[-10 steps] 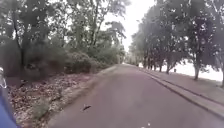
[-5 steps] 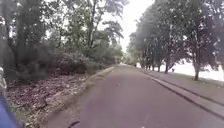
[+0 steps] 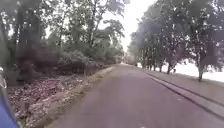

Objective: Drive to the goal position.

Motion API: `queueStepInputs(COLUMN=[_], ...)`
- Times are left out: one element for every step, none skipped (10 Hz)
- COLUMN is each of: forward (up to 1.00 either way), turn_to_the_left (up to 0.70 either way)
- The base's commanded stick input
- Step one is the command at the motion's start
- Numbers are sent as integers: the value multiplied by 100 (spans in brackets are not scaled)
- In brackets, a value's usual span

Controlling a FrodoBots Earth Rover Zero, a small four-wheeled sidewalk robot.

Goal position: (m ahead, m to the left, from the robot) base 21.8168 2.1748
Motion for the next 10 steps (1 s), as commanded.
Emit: queueStepInputs(forward=[70, 70, 70, 70, 70, 70, 70, 70, 70, 70], turn_to_the_left=[-35, -35, -35, -35, -10, -1, -1, -1, -1, -1])
